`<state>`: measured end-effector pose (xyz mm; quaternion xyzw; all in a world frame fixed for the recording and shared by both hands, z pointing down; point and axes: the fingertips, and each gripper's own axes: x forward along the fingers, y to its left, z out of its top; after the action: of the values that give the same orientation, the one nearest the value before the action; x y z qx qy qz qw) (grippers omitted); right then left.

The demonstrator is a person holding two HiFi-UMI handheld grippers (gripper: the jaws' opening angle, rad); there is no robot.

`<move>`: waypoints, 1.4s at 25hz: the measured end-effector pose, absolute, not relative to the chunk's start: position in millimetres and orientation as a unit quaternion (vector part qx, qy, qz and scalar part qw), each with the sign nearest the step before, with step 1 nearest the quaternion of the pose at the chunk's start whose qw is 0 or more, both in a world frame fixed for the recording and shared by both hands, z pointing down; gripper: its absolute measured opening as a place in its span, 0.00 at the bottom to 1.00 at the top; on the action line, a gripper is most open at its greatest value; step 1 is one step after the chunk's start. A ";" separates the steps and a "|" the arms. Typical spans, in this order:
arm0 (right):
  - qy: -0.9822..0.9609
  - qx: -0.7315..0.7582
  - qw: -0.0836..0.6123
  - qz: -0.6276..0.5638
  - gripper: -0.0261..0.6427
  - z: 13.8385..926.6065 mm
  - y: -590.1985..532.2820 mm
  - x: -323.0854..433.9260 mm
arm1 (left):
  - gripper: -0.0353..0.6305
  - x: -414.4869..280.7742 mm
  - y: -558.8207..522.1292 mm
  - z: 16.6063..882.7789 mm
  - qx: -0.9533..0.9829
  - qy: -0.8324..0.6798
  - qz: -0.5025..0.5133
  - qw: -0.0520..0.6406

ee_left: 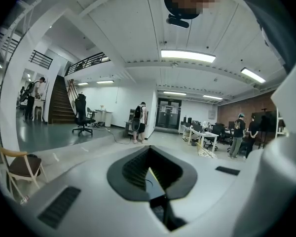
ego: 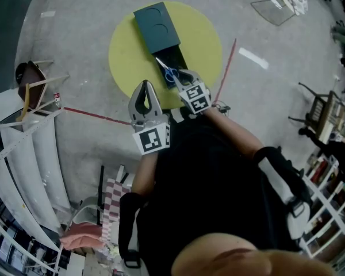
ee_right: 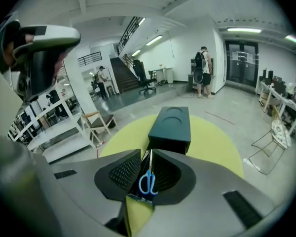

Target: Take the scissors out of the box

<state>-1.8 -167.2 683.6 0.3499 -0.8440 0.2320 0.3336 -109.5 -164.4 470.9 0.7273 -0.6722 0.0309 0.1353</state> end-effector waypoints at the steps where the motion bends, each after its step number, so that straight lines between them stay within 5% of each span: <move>1: -0.839 0.346 0.344 0.239 0.12 693.3 -165.9 -3.5 | 0.05 -111.5 -166.1 473.7 0.727 -0.672 0.032 0.138; 21: -0.717 0.279 0.555 0.315 0.20 831.8 -145.3 -0.2 | 0.05 -138.1 -178.4 500.1 0.720 -0.671 0.033 0.171; 35: -0.684 0.280 0.606 0.293 0.17 847.1 -154.3 9.5 | 0.05 -148.8 -182.9 507.3 0.715 -0.675 0.034 0.180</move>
<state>9.5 -154.3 847.1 0.2801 -0.6841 0.2930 0.6063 -148.8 -182.9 507.3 0.7148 -0.6748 0.0339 0.1801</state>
